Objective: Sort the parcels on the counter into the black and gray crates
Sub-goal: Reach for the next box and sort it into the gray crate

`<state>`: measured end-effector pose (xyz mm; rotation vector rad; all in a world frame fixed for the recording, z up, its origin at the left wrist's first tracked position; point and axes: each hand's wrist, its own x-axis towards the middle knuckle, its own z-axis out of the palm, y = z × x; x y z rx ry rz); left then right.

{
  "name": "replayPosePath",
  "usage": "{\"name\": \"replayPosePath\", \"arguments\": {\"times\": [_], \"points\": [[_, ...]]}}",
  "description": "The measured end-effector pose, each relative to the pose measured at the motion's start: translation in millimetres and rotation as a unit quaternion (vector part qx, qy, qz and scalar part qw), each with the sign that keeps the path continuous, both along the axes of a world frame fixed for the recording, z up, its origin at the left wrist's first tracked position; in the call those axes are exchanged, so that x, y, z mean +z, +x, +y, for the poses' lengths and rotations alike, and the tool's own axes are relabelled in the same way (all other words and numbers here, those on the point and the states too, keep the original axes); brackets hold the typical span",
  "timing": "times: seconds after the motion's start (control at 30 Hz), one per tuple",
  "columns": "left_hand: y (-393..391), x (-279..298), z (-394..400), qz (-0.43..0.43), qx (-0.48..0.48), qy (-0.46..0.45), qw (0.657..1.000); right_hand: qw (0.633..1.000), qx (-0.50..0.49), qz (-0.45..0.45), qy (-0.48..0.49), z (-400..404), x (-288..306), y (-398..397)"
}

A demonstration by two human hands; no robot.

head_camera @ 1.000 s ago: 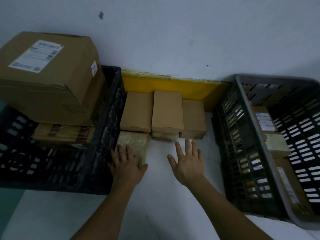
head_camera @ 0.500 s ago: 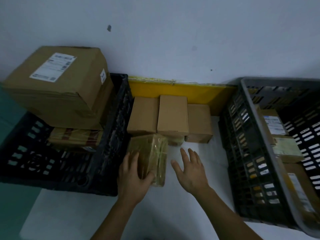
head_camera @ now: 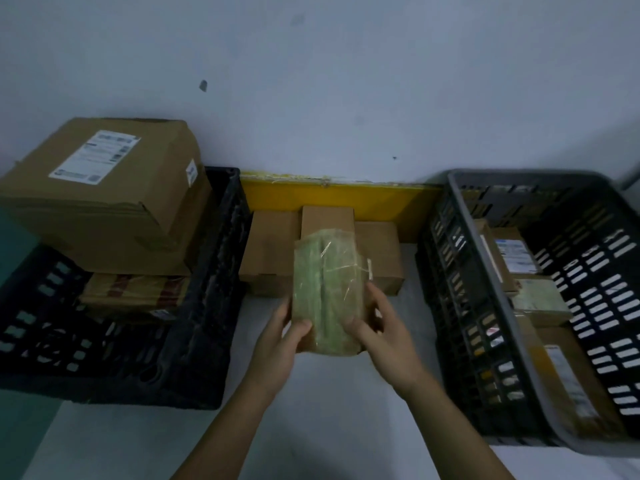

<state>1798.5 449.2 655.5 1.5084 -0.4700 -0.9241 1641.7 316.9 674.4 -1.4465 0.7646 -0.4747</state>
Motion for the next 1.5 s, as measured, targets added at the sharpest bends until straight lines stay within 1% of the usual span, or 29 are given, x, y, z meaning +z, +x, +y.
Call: {"name": "replayPosePath", "arguments": {"times": [0.07,0.13,0.2,0.27,0.33,0.4,0.5,0.6,0.77,0.83,0.93,1.03,1.13,1.2,1.3,1.37,1.43,1.5], "points": [[1.4,7.8,-6.2,-0.047,0.031,0.011,0.998,0.988,-0.046,0.071,-0.131,0.3,3.8,-5.8],[-0.4,19.2,-13.9,-0.051,0.018,-0.006,0.999,0.961,-0.082,0.142,-0.222,5.0,7.4,-8.7],[-5.9,29.8,-22.6,-0.063,-0.035,-0.014,0.997,0.945,-0.095,0.165,-0.267,14.2,10.6,-10.0],[-9.8,37.1,-31.6,-0.088,-0.051,-0.001,0.995,0.938,-0.101,0.16,-0.291,22.8,13.5,-11.3],[-8.0,41.4,-37.1,-0.083,-0.033,0.008,0.996,0.943,-0.097,0.13,-0.292,24.5,16.0,-15.8],[-3.0,43.1,-38.5,-0.07,-0.031,0.008,0.997,0.952,-0.105,0.093,-0.271,19.1,18.1,-23.2],[-1.3,46.1,-37.8,-0.051,-0.059,0.0,0.997,0.973,-0.124,0.056,-0.185,8.5,23.7,-31.0],[-5.2,51.2,-41.3,-0.038,-0.071,-0.014,0.997,0.986,-0.097,0.001,-0.136,2.7,28.9,-35.5],[-10.2,65.7,-52.6,-0.029,-0.088,-0.015,0.996,0.994,-0.03,0.001,-0.106,-6.0,41.2,-52.5],[-14.2,69.8,-59.8,-0.033,-0.099,-0.018,0.994,0.994,-0.037,0.006,-0.101,-8.4,48.3,-60.1],[-21.9,77.9,-75.8,-0.056,-0.151,-0.025,0.987,0.985,-0.092,0.022,-0.145,-12.0,63.5,-73.9],[-33.0,83.5,-97.7,-0.106,-0.201,-0.036,0.973,0.97,-0.158,0.041,-0.182,-24.0,84.2,-99.9],[-52.0,88.4,-120.1,-0.151,-0.189,-0.02,0.97,0.959,-0.225,0.036,-0.167,-43.8,105.3,-136.2],[-68.0,89.2,-132.2,-0.202,-0.195,-0.017,0.96,0.951,-0.256,0.042,-0.171,-62.2,117.4,-159.2],[-89.4,87.9,-151.4,-0.316,-0.223,0.011,0.922,0.932,-0.29,0.083,-0.199,-97.2,127.7,-188.6],[-101.3,87.2,-165.7,-0.372,-0.229,0.038,0.899,0.92,-0.3,0.116,-0.222,-122.5,126.3,-203.7],[-113.7,87.0,-181.2,-0.422,-0.229,0.065,0.875,0.92,-0.304,0.121,-0.216,-151.0,120.7,-216.5],[-125.7,86.0,-196.8,-0.481,-0.224,0.106,0.841,0.922,-0.295,0.134,-0.213,-182.1,112.6,-226.7]]}}
